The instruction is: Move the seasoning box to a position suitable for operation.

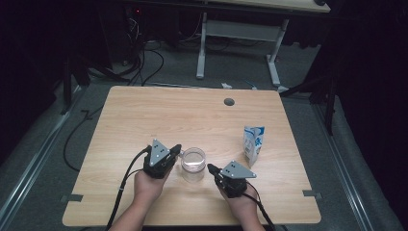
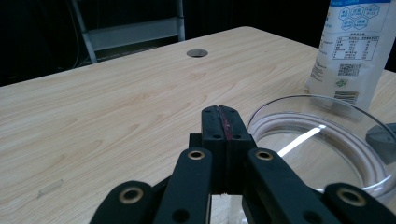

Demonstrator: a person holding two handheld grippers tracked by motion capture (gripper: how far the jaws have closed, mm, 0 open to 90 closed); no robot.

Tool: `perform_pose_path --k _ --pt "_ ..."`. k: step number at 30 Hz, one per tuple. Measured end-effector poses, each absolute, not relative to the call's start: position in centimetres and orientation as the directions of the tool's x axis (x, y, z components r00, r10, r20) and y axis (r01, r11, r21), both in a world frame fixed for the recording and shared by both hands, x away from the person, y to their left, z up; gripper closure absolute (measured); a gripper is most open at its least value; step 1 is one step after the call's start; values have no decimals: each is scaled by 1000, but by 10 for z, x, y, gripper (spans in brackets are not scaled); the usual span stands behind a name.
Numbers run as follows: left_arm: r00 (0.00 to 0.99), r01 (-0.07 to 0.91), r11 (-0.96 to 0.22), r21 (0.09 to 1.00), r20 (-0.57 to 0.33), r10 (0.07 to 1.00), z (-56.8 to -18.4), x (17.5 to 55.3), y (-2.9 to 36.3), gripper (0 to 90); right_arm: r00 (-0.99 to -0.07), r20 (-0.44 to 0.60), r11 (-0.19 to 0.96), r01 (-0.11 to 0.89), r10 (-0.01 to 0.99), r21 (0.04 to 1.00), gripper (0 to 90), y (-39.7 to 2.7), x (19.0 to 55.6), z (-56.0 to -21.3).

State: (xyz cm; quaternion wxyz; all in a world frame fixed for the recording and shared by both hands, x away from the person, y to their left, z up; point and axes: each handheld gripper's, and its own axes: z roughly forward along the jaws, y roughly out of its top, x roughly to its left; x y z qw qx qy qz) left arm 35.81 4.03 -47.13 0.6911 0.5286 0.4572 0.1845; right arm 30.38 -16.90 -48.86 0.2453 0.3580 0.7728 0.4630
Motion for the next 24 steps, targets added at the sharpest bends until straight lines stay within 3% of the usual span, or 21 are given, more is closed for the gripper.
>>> perform_pose_path --k 24 --pt "514 225 385 895 -445 733 -472 358 41 900 -632 -55 316 309 773 897 900 -165 302 -487"
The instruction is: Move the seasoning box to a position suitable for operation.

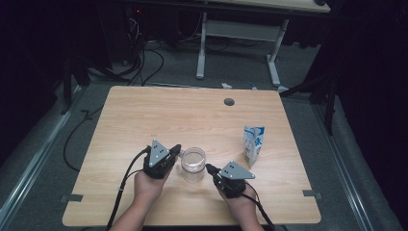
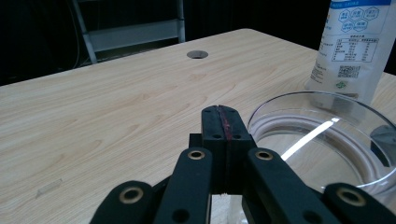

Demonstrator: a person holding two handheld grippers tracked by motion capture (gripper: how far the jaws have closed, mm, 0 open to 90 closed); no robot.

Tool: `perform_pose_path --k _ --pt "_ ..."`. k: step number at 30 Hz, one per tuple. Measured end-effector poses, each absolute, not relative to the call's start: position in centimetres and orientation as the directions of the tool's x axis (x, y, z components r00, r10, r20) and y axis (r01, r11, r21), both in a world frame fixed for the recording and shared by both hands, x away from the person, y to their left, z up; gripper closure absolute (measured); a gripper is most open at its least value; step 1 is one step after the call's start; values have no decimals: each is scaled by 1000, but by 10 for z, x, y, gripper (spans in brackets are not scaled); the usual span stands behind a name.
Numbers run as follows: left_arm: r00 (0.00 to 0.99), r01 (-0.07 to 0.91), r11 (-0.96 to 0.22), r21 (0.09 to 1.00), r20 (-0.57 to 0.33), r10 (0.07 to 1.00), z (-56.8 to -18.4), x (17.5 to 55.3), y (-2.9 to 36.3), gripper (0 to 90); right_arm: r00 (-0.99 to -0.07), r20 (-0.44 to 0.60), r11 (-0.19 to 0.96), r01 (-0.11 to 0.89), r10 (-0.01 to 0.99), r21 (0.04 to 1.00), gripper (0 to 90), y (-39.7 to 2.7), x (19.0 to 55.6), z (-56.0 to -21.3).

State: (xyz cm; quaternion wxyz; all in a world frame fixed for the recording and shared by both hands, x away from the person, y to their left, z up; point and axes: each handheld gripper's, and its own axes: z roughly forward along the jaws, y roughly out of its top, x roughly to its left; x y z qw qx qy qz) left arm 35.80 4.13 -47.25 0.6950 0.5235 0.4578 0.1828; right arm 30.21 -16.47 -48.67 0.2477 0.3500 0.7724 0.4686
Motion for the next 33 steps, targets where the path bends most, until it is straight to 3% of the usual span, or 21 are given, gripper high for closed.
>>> perform_pose_path --k 32,33 --pt "511 245 373 895 -446 735 -474 345 54 893 -644 -56 313 291 763 904 900 -159 299 -483" --pt "493 239 459 856 -514 702 -473 341 52 888 -643 -53 310 294 764 904 900 -159 300 -483"
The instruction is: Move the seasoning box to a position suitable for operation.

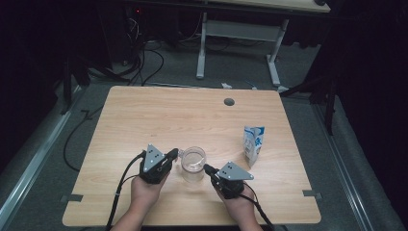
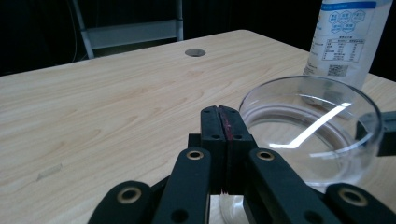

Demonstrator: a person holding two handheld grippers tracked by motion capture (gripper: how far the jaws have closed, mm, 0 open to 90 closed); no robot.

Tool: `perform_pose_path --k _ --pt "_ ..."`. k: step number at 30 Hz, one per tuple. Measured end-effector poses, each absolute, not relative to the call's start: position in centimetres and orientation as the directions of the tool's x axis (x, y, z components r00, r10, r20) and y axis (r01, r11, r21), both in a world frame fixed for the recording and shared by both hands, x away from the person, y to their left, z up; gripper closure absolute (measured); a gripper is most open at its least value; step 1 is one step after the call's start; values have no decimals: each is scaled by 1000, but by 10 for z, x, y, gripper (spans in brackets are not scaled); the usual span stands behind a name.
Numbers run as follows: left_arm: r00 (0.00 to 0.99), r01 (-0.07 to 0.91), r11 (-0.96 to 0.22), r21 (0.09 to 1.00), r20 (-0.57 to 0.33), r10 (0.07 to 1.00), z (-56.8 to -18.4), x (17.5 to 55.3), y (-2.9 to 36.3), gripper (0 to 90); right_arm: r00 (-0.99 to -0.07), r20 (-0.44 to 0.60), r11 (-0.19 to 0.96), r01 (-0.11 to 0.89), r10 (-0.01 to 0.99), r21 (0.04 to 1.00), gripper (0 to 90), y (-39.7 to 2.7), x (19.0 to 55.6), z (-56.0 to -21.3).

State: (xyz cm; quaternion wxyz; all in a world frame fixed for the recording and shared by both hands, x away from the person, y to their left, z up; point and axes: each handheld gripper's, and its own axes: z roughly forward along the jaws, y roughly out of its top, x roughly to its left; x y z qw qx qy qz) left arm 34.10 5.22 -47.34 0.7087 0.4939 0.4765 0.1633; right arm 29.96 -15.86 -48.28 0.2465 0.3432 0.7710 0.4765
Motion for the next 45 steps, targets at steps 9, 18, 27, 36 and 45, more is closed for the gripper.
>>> perform_pose_path --k 9,18,27,36,45 --pt "499 283 425 860 -510 700 -488 321 60 860 -631 -38 293 306 775 906 900 -156 300 -481" --pt "521 308 423 852 -523 675 -494 305 49 881 -630 -37 285 297 776 911 900 -154 299 -479" --pt "534 318 428 846 -533 657 -494 299 43 884 -637 -49 296 288 770 911 898 -153 298 -478" --pt "546 323 427 844 -535 644 -491 297 39 884 -640 -51 297 283 767 912 896 -152 297 -477" --pt "552 326 425 845 -535 640 -490 297 34 885 -640 -52 298 283 767 912 896 -152 297 -477"
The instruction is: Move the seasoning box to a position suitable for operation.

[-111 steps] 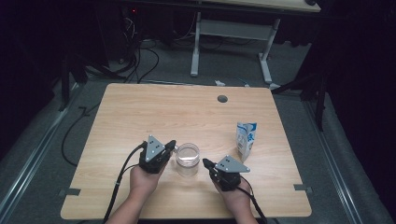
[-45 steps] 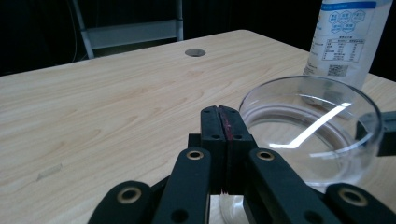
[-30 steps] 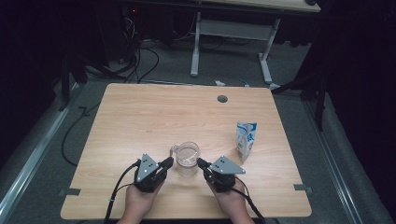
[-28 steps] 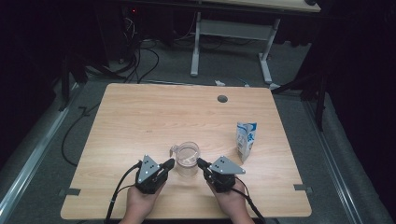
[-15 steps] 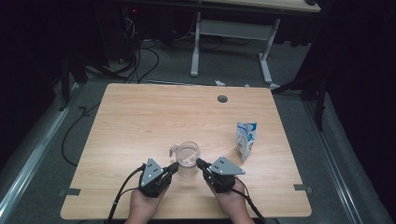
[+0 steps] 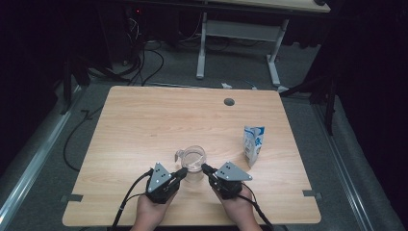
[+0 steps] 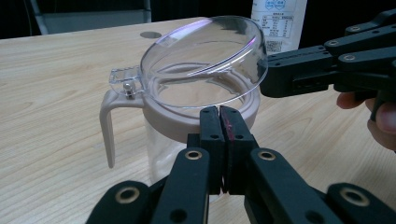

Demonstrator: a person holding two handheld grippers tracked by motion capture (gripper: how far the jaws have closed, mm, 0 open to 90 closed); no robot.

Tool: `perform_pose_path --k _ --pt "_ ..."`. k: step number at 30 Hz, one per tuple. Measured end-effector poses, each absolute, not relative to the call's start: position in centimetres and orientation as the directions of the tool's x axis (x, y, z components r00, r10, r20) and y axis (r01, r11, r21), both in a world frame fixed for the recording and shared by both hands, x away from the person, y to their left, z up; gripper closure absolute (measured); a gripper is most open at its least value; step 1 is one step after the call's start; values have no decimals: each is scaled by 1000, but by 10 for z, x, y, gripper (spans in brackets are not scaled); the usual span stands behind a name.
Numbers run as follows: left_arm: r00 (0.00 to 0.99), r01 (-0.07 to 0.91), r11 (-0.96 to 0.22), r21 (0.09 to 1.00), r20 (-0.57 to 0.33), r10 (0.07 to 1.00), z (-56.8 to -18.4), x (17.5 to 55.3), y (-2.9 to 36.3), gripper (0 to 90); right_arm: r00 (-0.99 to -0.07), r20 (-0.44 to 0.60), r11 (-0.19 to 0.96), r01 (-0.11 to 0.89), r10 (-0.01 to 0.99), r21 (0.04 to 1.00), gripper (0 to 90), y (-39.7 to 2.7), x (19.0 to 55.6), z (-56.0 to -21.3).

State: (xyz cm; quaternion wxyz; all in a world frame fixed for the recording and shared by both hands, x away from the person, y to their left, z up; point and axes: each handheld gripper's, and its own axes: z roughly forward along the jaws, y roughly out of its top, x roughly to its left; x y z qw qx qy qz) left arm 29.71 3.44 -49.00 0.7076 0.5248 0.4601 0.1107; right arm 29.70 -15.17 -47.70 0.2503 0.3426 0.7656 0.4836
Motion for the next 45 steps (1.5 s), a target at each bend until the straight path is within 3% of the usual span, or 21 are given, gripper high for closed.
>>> perform_pose_path --k 45 --pt "524 257 496 830 -551 650 -474 311 46 892 -643 -58 285 255 764 924 900 -151 304 -481"
